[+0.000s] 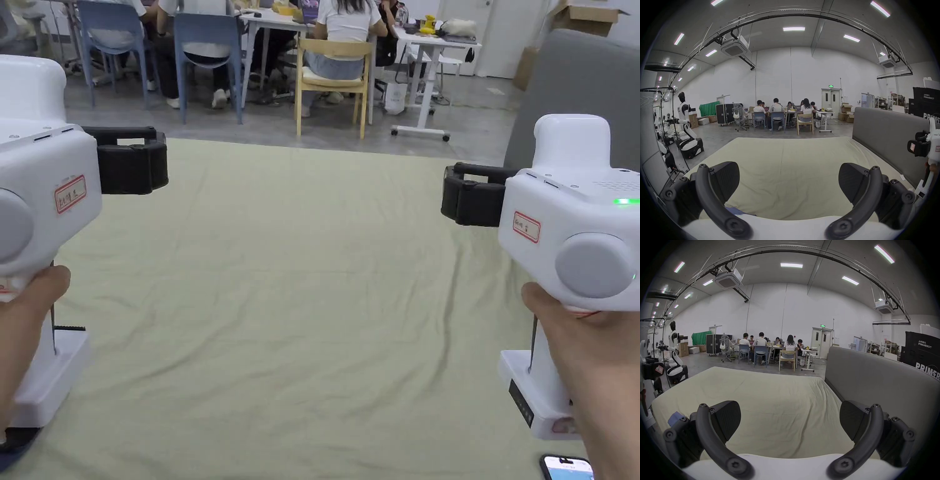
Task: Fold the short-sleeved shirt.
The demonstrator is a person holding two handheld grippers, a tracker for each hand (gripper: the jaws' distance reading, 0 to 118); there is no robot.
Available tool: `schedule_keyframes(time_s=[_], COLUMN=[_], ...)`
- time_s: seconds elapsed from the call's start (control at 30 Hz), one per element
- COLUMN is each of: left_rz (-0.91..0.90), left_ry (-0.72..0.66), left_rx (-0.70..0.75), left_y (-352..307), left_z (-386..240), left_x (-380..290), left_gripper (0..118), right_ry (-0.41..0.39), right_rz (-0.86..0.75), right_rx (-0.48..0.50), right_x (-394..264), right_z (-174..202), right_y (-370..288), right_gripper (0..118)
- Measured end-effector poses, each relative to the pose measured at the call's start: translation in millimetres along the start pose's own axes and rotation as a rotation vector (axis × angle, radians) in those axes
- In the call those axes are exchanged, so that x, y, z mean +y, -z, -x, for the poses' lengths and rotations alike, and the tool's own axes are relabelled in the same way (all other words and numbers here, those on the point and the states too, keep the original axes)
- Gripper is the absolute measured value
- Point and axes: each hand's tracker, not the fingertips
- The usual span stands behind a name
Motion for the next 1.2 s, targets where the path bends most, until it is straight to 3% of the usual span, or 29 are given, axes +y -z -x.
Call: schedule_keyframes(time_s=[0.3, 0.5, 0.57, 0.67, 0.77, 0.83, 1.07, 1.2], left_rz=[0.014, 0.026, 0.032, 0.042, 0.043, 0.038, 0.026, 0.028], left_ry=[0.006, 0.01, 0.007, 0.004, 0.009, 0.01, 0.0, 0.015], left_rx=[-0.005, -0.008, -0.009, -0.016, -0.02, -0.015, -0.013, -0.014], left_y=[2.1, 6.5, 8.6, 10.6, 10.7, 10.7, 12.4, 15.4], left_z=[-0.4, -0.4, 0.4, 1.1, 1.7, 2.8, 4.7, 4.1], left_x=[-0.2, -1.8, -2.6, -3.4, -3.5, -2.6, 3.9, 3.9], left_gripper=[118, 118, 118, 118, 118, 118, 118, 118], right_ry=[0.034, 0.031, 0.007, -0.066, -0.037, -0.003, 0.025, 0.108], right_rz=[0.011, 0.004, 0.041, 0.01, -0.004, -0.02, -0.02, 0.028], right_rx=[0.048, 0.029, -0.064, -0.086, -0.079, 0.009, 0.041, 0.079], right_x=[1.9, 5.3, 6.5, 5.9, 6.3, 7.7, 14.7, 19.7], right_z=[-3.9, -0.1, 5.4, 13.4, 12.1, 7.4, 1.0, -2.0], right_y=[2.2, 1.6, 1.1, 3.7, 1.9, 2.8, 5.8, 2.6], right_gripper=[118, 118, 118, 118, 118, 118, 118, 118])
